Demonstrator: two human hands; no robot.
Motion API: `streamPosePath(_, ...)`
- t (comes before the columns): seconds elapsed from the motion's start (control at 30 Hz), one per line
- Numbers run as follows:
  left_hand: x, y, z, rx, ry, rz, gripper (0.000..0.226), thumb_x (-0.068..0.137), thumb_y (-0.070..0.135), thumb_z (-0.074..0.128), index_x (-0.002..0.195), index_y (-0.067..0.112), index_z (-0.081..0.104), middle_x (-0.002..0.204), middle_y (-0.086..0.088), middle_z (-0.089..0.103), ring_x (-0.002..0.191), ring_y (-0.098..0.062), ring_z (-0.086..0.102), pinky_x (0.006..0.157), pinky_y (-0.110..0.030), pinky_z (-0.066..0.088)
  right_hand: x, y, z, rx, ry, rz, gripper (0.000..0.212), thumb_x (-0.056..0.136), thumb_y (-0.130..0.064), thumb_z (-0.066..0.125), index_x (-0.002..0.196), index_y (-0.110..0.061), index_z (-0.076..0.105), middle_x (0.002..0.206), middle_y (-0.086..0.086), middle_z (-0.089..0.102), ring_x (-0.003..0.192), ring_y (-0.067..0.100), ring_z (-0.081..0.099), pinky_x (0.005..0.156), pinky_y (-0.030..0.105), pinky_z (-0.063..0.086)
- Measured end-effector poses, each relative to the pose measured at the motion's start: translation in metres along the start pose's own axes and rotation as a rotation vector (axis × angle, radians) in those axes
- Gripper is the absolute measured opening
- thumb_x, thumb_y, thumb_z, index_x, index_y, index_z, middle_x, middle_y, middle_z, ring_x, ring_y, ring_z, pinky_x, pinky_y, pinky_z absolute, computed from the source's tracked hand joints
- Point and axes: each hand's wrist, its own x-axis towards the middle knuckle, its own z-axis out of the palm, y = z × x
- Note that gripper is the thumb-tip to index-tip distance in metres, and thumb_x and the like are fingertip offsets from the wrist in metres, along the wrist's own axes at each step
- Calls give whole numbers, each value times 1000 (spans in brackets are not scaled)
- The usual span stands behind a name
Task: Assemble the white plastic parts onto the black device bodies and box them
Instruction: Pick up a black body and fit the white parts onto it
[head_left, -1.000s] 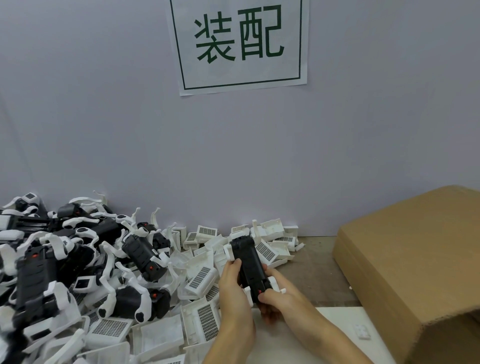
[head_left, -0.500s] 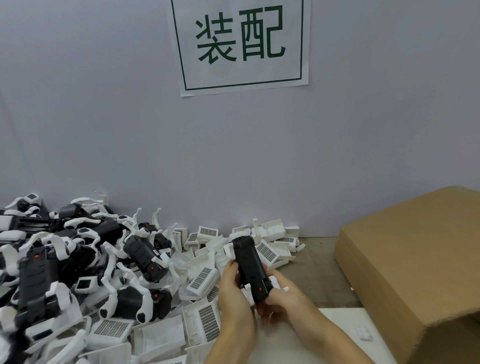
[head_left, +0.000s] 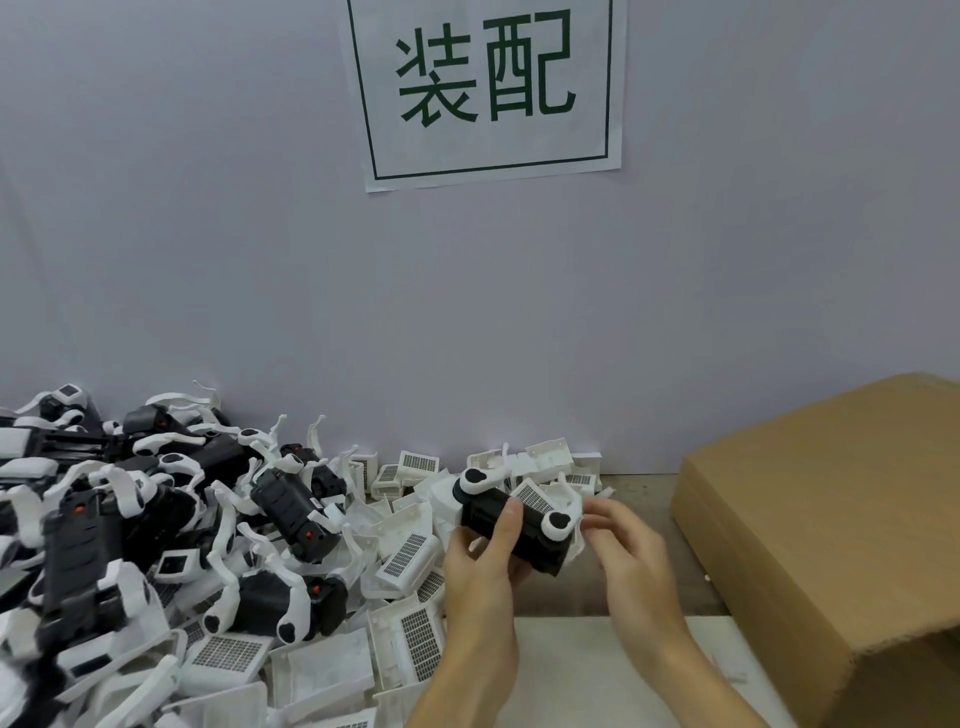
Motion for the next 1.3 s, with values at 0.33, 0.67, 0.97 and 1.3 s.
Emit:
streamPosePath(0.33, 1, 4, 1, -59, 16, -39, 55, 65, 44, 78, 105, 6, 70, 89, -14, 77, 83, -31, 74, 76, -44, 60, 1, 8, 6, -282, -170, -3, 42, 85, 13, 51, 95, -19, 76, 84, -3, 75, 84, 13, 67, 78, 24, 54)
streamPosePath(0.67, 2, 57, 2, -226, -36, 103, 37, 99, 34, 59, 127, 10, 62, 93, -16, 75, 74, -30, 69, 71, -44, 59, -20, -10, 31, -387, -568, -105, 40, 74, -5, 43, 81, -32, 72, 93, -21, 69, 91, -8, 64, 70, 8, 46)
streamPosePath(0.97, 7, 80, -11, -156, -46, 242, 35, 101, 29, 52, 129, 9, 57, 78, -9, 72, 71, -19, 68, 58, -31, 56, -39, -3, 68, -603, -913, -86, 26, 100, -9, 48, 118, -3, 65, 125, 3, 54, 107, 13, 53, 89, 16, 40)
streamPosePath(1.3, 12, 68, -14, -139, 8, 138, 38, 100, 30, 52, 124, 3, 62, 81, -9, 73, 79, -26, 67, 67, -37, 56, -25, -6, 34, -280, -508, 105, 63, 77, 13, 36, 80, -33, 79, 105, -10, 70, 83, 16, 63, 71, 23, 50)
